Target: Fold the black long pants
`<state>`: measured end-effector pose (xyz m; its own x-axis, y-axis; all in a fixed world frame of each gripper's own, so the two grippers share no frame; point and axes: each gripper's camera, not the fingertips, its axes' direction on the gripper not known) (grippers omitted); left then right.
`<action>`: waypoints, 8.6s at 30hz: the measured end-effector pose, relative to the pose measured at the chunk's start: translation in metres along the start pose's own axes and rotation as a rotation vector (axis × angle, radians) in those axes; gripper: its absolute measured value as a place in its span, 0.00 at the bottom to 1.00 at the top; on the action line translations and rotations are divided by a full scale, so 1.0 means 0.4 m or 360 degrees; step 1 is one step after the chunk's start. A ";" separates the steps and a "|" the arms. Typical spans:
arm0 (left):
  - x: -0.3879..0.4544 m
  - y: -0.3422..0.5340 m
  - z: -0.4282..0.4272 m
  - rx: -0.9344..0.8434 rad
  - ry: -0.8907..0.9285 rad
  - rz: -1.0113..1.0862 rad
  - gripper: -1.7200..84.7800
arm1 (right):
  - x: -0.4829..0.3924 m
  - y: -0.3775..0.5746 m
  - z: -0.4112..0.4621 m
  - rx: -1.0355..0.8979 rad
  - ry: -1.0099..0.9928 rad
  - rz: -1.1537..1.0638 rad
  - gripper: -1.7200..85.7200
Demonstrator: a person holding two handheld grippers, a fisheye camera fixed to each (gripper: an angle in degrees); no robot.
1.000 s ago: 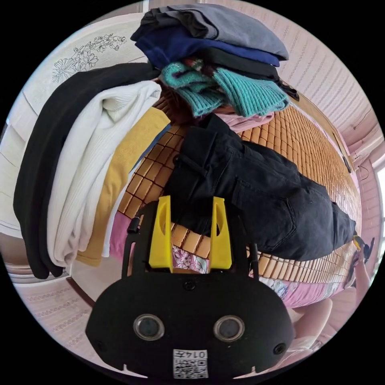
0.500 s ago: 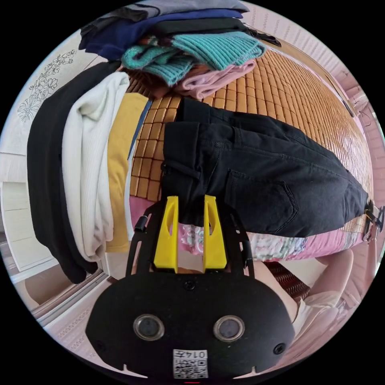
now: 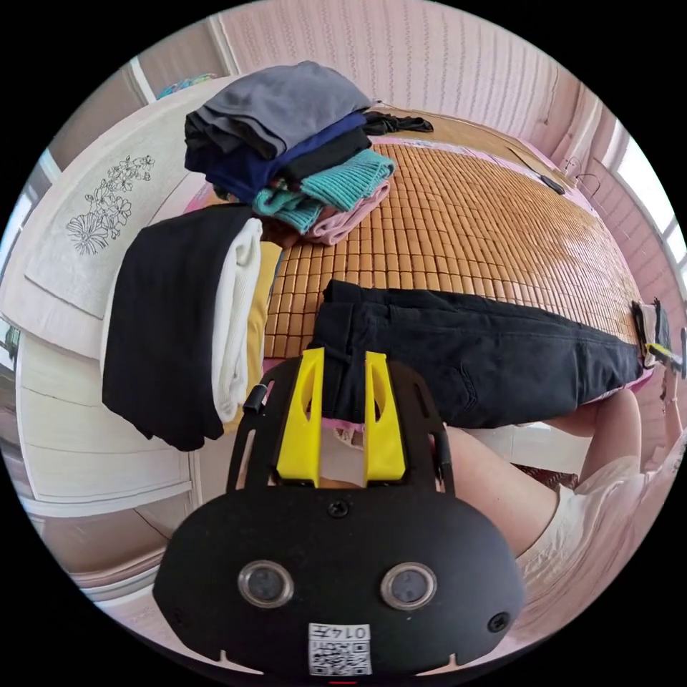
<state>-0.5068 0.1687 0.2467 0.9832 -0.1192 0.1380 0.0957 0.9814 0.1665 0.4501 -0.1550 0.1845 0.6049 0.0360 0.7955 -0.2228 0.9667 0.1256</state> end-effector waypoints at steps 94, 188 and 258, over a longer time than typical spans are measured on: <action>0.853 0.155 0.158 -0.0046 0.1077 0.0757 0.08 | 0.292 0.195 0.435 -0.0323 0.0175 0.0916 0.01; 1.129 0.193 0.325 0.0262 0.0902 0.0473 0.06 | 0.289 0.378 -0.095 0.0604 -0.1050 0.0130 0.06; 1.566 -0.086 0.493 -0.0126 0.0800 0.1107 0.06 | -0.297 0.455 0.146 -0.0265 -0.0572 -0.0415 0.10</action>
<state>0.0752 0.0306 0.5199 0.7725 0.5754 -0.2685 -0.5618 0.8164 0.1334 0.2931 0.0020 0.1477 0.3147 -0.2751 0.9085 0.0447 0.9603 0.2753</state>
